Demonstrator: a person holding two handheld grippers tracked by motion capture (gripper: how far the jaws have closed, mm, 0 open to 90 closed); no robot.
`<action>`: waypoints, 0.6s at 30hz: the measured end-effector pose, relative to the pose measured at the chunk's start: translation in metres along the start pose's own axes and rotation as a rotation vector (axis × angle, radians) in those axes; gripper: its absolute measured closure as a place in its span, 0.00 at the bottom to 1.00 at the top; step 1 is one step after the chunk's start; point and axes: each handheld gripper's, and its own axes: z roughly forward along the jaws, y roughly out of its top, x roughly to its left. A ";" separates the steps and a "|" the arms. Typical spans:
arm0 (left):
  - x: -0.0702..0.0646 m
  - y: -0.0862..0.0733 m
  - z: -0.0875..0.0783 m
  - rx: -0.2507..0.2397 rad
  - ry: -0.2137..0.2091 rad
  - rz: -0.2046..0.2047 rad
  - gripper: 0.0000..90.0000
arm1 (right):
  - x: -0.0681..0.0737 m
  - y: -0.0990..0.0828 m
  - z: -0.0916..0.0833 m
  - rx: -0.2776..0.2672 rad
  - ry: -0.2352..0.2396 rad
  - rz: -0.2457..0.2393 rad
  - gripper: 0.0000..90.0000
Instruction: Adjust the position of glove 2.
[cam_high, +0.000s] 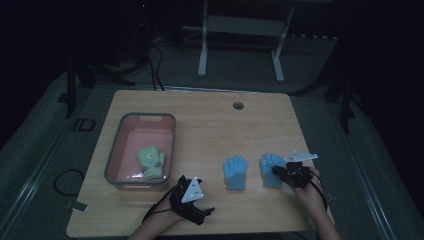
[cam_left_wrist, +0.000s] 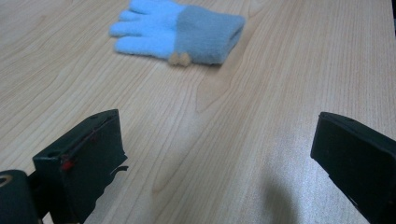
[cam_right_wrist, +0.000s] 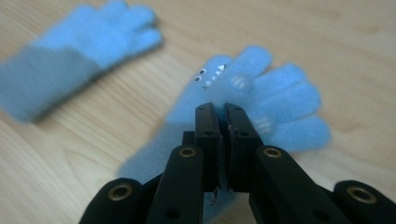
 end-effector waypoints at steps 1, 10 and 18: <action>0.000 0.000 0.000 0.000 0.000 0.002 0.03 | 0.004 0.008 -0.007 -0.016 0.004 -0.001 0.95; -0.001 0.001 0.000 -0.001 0.001 0.002 0.03 | 0.030 0.042 -0.022 -0.075 0.077 -0.033 0.95; -0.002 0.002 -0.002 -0.007 0.005 0.007 0.03 | 0.060 0.065 -0.009 -0.070 0.146 -0.093 0.95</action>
